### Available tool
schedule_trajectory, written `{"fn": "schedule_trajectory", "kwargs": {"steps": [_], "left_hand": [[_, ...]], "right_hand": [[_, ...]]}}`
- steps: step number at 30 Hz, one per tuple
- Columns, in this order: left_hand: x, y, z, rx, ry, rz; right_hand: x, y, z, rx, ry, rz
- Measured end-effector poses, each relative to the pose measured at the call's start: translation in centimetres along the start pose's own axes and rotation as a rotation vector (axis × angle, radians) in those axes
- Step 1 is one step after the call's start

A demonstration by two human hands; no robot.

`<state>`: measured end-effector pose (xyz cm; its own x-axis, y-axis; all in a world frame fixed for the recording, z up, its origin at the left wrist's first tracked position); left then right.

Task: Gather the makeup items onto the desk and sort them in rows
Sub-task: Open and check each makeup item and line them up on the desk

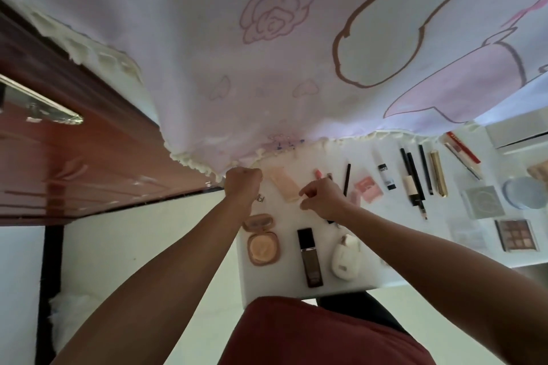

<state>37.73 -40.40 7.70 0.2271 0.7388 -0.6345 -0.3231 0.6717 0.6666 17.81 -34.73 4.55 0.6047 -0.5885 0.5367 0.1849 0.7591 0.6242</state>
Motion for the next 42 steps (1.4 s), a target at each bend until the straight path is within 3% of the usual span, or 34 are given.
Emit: {"fn": "schedule_trajectory", "kwargs": {"steps": [9,12,14,19,27,36,42], "left_hand": [[3.3,0.7,5.6,0.066,-0.014,-0.016],[3.9,0.5,6.5,0.075,-0.047,-0.022],[3.7,0.5,6.6,0.082,-0.071,-0.042],[3.6,0.5,6.9,0.105,-0.16,-0.119],[4.2,0.8,8.1,0.068,-0.274,-0.188],[3.7,1.6,7.9,0.103,-0.337,-0.3],[3.3,2.0,7.3,0.167,-0.403,-0.389]], "right_hand": [[2.0,1.6,-4.1,-0.14,0.262,0.182],[2.1,1.8,-4.8,-0.107,0.329,0.203],[2.4,1.8,-4.5,-0.113,0.308,0.204],[3.3,0.0,-1.8,-0.319,0.24,0.186],[4.2,-2.3,-3.0,-0.249,0.301,0.06],[3.5,-0.1,-1.4,-0.308,0.244,0.058],[1.1,6.0,-1.7,-0.24,0.527,0.044]]}}
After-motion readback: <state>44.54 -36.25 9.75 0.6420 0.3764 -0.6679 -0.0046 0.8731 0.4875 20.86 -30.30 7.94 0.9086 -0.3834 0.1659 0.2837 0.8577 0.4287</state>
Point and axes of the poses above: each hand's wrist, its own y-axis away from the middle knuckle, its own z-axis out of the back of the hand, x = y × z, the point moved 7 cm from there along -y, towards the middle knuckle, and after that the axes turned 7 degrees about -x, right-handed, at the moved point
